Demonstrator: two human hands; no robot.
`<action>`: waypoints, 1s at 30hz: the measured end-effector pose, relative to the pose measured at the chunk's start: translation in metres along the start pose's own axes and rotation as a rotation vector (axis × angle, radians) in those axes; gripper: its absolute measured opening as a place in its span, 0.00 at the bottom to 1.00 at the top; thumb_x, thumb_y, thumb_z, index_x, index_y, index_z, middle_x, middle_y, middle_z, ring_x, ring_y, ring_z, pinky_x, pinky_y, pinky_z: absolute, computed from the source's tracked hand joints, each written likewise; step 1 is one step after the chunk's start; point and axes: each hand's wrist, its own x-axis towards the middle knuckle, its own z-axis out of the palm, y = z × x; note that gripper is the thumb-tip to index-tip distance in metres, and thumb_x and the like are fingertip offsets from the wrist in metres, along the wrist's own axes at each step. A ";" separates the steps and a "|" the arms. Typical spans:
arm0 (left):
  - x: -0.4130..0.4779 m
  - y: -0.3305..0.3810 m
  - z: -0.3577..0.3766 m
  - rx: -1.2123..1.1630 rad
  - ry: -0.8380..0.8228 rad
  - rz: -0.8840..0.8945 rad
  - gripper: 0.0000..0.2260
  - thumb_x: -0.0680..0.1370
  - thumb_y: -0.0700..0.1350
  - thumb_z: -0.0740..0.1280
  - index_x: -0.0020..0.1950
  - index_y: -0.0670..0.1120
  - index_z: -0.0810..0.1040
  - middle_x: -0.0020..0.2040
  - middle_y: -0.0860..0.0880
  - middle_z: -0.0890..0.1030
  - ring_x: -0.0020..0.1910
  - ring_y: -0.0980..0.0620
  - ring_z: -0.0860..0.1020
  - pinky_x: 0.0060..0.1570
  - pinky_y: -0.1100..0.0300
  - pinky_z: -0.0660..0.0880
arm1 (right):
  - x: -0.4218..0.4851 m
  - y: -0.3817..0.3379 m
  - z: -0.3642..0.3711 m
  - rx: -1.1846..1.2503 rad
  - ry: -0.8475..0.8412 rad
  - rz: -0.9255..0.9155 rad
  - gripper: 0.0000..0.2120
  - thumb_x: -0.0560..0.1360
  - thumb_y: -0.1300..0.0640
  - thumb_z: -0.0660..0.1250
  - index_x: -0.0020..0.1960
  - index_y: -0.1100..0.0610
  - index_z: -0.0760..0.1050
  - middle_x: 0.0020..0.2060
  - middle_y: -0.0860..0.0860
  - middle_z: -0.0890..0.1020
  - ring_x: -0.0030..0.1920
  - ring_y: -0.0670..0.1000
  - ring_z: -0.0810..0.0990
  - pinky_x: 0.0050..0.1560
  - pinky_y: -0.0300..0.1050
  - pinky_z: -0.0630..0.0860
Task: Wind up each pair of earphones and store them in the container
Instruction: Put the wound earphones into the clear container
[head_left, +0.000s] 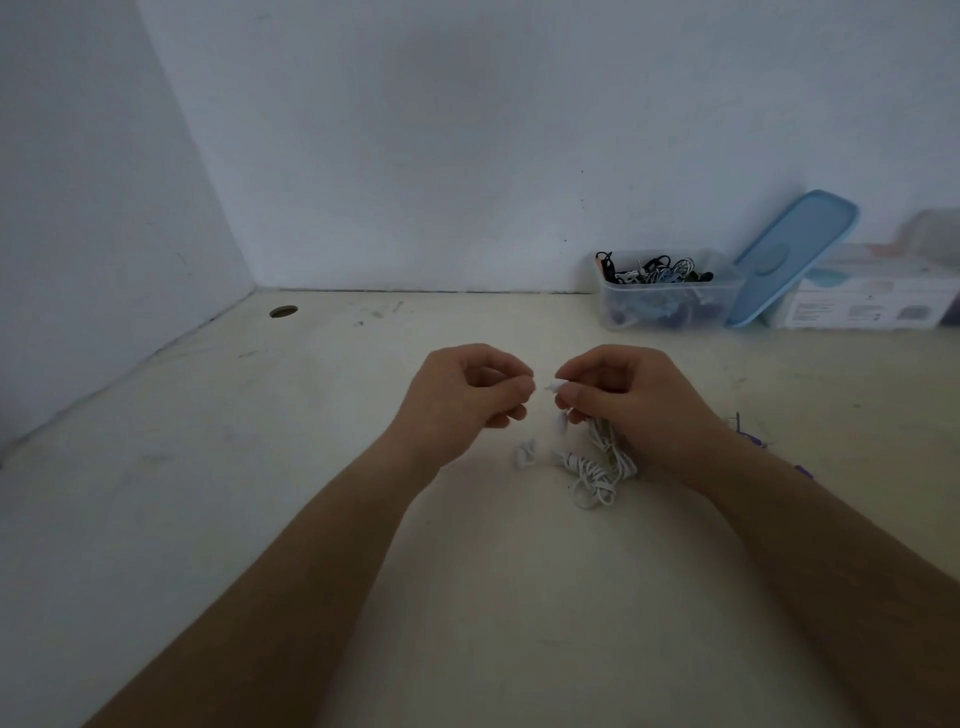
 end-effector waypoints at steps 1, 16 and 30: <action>-0.001 0.001 0.002 -0.045 -0.006 -0.015 0.03 0.76 0.38 0.72 0.49 0.41 0.83 0.40 0.43 0.86 0.38 0.50 0.84 0.42 0.60 0.81 | -0.001 0.000 0.000 0.009 -0.010 -0.002 0.05 0.73 0.61 0.74 0.49 0.59 0.82 0.38 0.55 0.86 0.38 0.53 0.84 0.45 0.44 0.80; -0.005 0.002 0.007 -0.294 -0.097 -0.130 0.06 0.79 0.37 0.68 0.55 0.40 0.82 0.47 0.41 0.86 0.49 0.46 0.85 0.48 0.60 0.82 | -0.001 -0.001 0.000 0.089 -0.043 -0.061 0.05 0.74 0.61 0.73 0.49 0.62 0.82 0.38 0.61 0.85 0.39 0.56 0.84 0.44 0.43 0.79; -0.005 0.000 0.003 -0.282 -0.143 -0.151 0.04 0.76 0.37 0.71 0.51 0.41 0.81 0.46 0.41 0.86 0.45 0.47 0.86 0.44 0.61 0.81 | -0.006 -0.007 -0.001 0.066 -0.084 -0.076 0.05 0.74 0.63 0.72 0.49 0.63 0.83 0.37 0.61 0.85 0.37 0.51 0.82 0.43 0.39 0.79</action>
